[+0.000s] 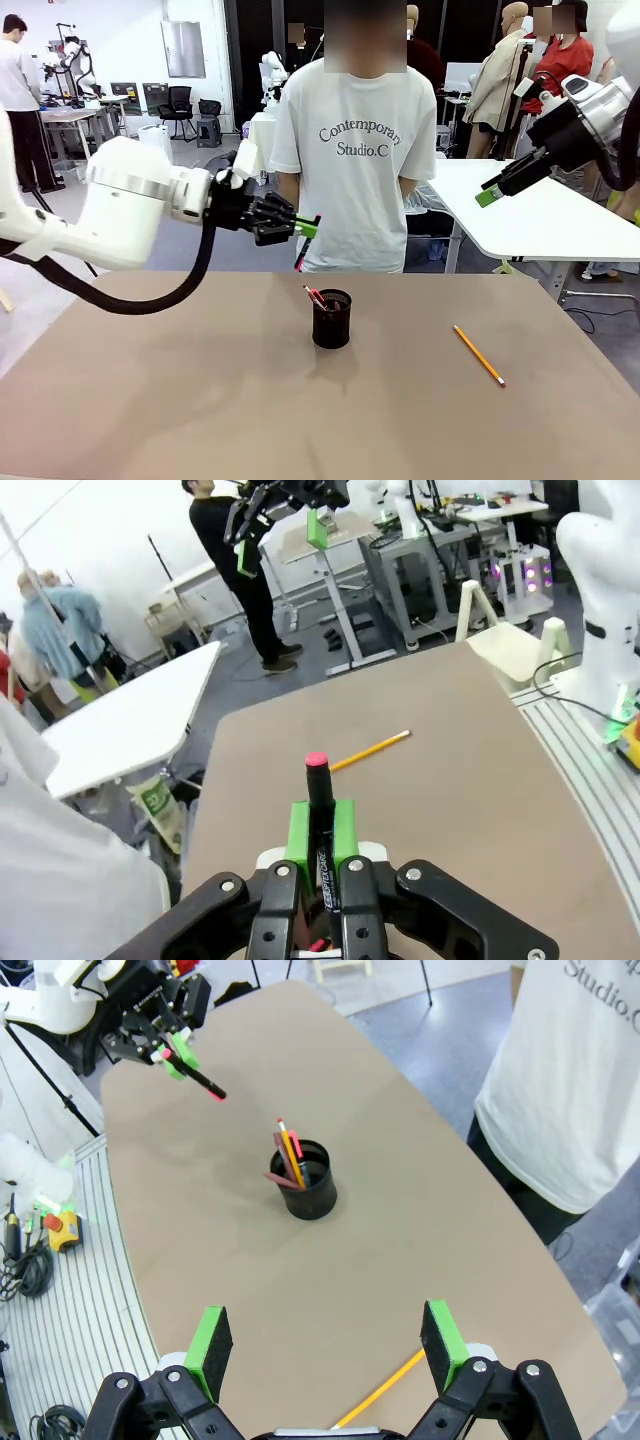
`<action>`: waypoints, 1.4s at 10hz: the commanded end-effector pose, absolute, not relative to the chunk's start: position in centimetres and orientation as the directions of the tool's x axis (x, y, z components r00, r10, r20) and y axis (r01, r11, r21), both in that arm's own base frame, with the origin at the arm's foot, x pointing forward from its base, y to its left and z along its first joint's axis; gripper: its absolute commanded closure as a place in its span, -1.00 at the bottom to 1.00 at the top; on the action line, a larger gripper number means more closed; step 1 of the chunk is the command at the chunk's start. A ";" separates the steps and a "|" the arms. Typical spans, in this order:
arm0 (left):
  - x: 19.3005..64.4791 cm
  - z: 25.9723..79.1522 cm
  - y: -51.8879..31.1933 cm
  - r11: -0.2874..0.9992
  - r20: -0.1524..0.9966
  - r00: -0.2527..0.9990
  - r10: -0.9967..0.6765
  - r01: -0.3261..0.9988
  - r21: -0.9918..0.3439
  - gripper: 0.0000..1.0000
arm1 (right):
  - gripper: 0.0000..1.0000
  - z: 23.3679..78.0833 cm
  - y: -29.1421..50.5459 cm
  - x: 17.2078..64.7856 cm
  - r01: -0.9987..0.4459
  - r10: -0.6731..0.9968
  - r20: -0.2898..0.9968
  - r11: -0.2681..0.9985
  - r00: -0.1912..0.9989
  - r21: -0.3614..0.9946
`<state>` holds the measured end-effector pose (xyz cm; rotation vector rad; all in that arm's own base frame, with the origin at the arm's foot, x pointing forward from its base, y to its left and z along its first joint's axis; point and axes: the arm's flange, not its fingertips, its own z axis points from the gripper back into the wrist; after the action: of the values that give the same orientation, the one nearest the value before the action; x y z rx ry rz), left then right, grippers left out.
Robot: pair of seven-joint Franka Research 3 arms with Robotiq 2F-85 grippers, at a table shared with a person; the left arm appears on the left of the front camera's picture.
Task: Place the pens into the pen holder.
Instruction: Pick up a writing instrument from the table and place it into the Pen holder.
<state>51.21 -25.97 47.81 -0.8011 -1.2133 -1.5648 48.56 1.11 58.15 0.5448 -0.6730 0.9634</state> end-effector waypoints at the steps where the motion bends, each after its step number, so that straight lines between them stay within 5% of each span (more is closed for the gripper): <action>1: 52.5 46.8 -27.2 0.005 0.879 -0.405 -0.251 0.908 0.419 1.00 | -1.00 58.3 1.2 48.6 -0.876 0.545 0.738 0.465 0.399 0.130; 6: 54.6 43.9 -30.4 -0.015 0.936 -0.351 -0.015 0.936 0.351 1.00 | -1.00 58.3 1.2 48.6 -0.876 0.545 0.738 0.465 0.399 0.130; 7: 54.8 43.5 -30.1 -0.033 0.959 -0.281 -0.021 0.959 0.281 1.00 | -1.00 58.3 1.2 48.6 -0.876 0.545 0.738 0.465 0.399 0.130; 8: 53.8 44.3 -30.7 -0.014 0.924 -0.379 -0.055 0.925 0.379 1.00 | -1.00 58.3 1.2 48.6 -0.876 0.545 0.738 0.465 0.399 0.130; 14: 55.5 40.5 -30.2 0.020 0.932 -0.344 -0.113 0.937 0.349 1.00 | -1.00 58.3 1.2 48.6 -0.876 0.545 0.738 0.465 0.399 0.130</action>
<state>54.70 -30.26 41.83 -0.9424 -1.3958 -1.4838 48.56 1.10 58.15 0.5448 -0.6731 0.9632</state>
